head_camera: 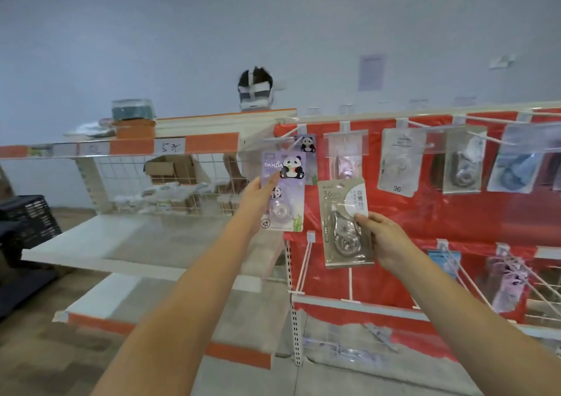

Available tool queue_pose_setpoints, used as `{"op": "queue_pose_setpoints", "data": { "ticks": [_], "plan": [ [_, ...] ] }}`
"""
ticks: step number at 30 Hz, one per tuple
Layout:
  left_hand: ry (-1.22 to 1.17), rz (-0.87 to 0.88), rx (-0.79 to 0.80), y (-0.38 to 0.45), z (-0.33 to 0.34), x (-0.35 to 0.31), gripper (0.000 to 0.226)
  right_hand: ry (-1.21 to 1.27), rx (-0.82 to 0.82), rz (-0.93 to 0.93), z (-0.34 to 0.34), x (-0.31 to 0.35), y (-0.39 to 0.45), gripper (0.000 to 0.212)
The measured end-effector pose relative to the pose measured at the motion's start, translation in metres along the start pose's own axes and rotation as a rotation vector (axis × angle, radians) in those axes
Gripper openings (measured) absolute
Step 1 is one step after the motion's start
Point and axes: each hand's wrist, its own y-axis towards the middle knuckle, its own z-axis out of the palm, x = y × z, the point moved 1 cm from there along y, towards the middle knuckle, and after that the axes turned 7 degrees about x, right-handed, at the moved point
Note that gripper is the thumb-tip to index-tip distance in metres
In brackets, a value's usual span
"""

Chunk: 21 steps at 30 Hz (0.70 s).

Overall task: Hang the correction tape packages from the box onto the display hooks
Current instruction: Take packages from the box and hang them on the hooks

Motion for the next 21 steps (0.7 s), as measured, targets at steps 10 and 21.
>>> {"op": "queue_pose_setpoints", "data": {
  "ticks": [10, 21],
  "plan": [
    [-0.106, 0.153, 0.205, 0.024, -0.015, 0.016, 0.027, -0.031, -0.043, -0.053, 0.025, -0.006, 0.013, 0.004],
    [-0.122, 0.082, 0.2, 0.041, -0.02, 0.011, 0.014, 0.047, -0.099, -0.063, 0.051, -0.02, 0.017, 0.007]
  ]
}}
